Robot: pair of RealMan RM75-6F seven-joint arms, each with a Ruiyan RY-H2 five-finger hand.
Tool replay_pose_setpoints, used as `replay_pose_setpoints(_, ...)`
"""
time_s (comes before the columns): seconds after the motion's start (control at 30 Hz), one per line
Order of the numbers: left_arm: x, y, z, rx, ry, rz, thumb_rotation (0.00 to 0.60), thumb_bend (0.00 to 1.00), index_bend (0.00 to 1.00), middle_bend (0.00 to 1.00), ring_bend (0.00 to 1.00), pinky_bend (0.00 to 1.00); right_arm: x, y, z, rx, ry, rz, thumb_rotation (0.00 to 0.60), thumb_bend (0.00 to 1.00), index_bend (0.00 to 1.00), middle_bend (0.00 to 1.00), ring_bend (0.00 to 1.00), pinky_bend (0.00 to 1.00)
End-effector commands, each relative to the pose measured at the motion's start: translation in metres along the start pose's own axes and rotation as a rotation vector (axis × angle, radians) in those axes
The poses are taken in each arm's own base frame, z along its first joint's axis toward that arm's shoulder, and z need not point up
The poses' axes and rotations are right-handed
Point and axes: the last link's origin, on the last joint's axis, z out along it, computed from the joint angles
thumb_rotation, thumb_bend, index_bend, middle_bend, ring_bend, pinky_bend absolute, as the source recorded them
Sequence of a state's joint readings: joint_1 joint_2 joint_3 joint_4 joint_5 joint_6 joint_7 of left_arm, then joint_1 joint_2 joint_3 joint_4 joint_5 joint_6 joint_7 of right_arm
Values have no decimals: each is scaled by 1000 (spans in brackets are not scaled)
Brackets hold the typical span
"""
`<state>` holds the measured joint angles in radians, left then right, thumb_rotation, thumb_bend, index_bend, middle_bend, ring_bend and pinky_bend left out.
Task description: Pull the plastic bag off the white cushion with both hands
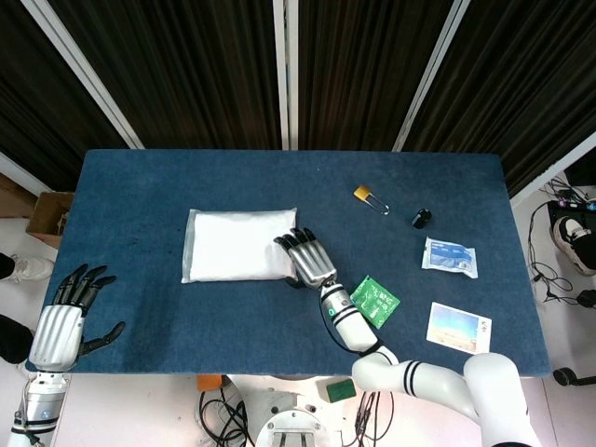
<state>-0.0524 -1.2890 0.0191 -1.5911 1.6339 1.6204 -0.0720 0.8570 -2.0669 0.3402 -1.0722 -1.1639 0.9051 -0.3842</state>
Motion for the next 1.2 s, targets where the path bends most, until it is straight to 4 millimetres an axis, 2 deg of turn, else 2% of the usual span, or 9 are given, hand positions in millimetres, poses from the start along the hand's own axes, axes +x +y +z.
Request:
replay_pose_setpoints(0.03,0,0,1,-4,-1,0,600,193,232,129,27,123,-4,-11,11,-7,8,-40,600,249,273,264,101,173)
replay_pose_setpoints(0.1,1,0,1,-4,1,3,600,193,232,129,27,123,-8,-13,15,-19,6,-77,600,310,314,276,104,173)
replay_pose_setpoints(0.27,3,0,1,-4,2,5,600,193,232,129,27,123,-14,-11,19,-39,3,-140,600,336,408,301,126,173)
replay_pose_setpoints(0.53,3,0,2,-12,-5,7,600,194,232,129,27,124,-15,7,16,-59,30,-200,600,442,630,369,181,173)
replay_pose_setpoints(0.67,4,-2,3,-14,-12,10,600,193,232,129,28,123,-7,26,4,-53,51,-221,600,447,674,378,191,173)
replay_pose_setpoints(0.93,3,-2,5,-43,-56,59,600,193,232,129,27,124,27,90,-55,-40,44,-288,600,446,675,368,186,173)
replay_pose_setpoints(1.03,0,0,9,-57,-72,67,600,193,232,129,28,124,40,113,-75,-31,-19,-350,600,436,612,335,180,155)
replay_pose_setpoints(1.1,-2,2,13,-72,-87,71,600,193,232,129,27,124,49,124,-85,-38,-68,-406,600,373,454,280,136,95)
replay_pose_setpoints(1.2,-4,7,22,-104,-117,77,600,193,232,129,28,124,65,128,-96,-51,-99,-436,600,209,124,183,33,21)
